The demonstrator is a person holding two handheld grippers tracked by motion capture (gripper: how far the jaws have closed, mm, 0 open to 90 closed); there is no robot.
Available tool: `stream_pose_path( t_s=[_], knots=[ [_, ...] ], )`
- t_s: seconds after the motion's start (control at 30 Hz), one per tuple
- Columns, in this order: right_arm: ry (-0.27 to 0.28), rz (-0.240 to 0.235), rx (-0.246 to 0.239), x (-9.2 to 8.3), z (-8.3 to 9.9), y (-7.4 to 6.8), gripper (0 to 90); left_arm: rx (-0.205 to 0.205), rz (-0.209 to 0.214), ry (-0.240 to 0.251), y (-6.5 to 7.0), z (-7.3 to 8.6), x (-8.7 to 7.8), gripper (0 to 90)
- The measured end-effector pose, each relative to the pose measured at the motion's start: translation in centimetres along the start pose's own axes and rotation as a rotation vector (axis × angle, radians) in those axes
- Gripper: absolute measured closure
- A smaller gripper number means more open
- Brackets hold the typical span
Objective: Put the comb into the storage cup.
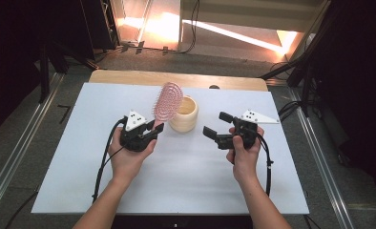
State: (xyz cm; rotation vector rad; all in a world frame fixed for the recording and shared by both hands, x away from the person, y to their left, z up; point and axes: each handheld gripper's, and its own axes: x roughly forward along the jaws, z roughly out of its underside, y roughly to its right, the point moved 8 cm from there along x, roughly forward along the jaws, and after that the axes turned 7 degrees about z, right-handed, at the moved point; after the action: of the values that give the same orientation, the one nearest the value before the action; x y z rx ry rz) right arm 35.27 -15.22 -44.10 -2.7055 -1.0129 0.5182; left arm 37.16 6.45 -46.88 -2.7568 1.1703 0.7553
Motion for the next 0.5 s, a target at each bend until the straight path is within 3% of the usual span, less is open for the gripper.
stream_pose_path(
  t_s=[0.5],
  knots=[
    [-0.003, -0.013, 0.060, 1.7, -0.8, -0.7, 0.0, 0.007, 0.030, 0.004, 1.3, 0.3, 0.4, 70.8]
  ],
)
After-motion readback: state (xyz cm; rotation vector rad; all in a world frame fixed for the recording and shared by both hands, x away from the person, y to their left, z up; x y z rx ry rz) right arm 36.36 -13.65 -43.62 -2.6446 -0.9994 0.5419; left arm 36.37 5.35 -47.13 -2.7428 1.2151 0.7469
